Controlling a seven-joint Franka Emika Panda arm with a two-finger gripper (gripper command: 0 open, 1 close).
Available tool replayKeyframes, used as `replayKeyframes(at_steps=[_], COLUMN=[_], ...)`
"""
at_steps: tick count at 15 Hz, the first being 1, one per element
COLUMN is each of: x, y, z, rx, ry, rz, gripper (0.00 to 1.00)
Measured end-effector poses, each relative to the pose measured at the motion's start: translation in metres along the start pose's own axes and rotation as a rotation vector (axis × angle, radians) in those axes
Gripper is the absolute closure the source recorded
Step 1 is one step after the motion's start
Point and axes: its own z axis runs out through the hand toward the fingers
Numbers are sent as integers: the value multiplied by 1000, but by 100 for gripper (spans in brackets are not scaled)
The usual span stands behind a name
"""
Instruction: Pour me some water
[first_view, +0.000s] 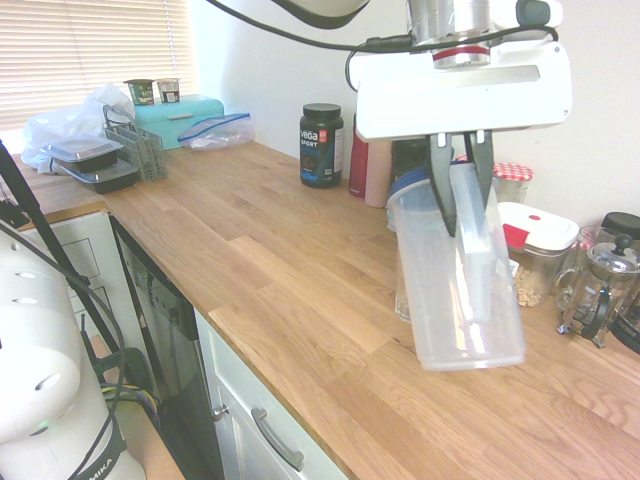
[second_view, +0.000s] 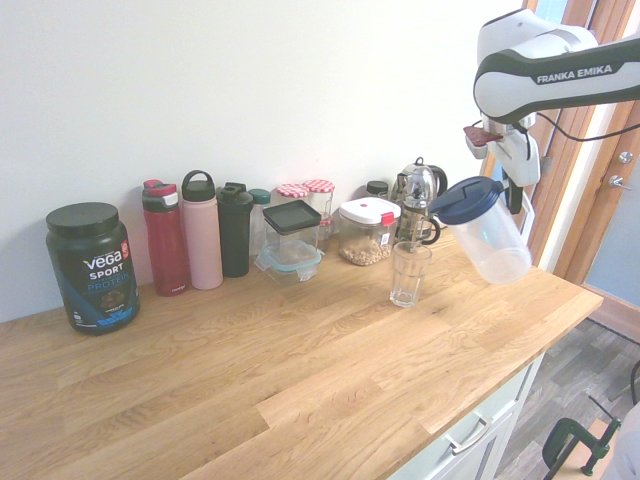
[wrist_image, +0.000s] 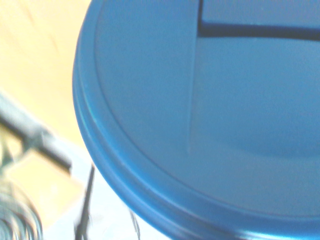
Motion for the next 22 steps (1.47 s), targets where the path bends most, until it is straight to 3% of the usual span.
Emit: replayKeyframes(at_steps=[5,12,22], x=[28,43,88], y=[-24,-38,-93], z=[-2,-19,13], rx=[-124,-211,-261], ry=[-77,-153,-188], rz=[-16,-25,-14], gripper=[100,100,100])
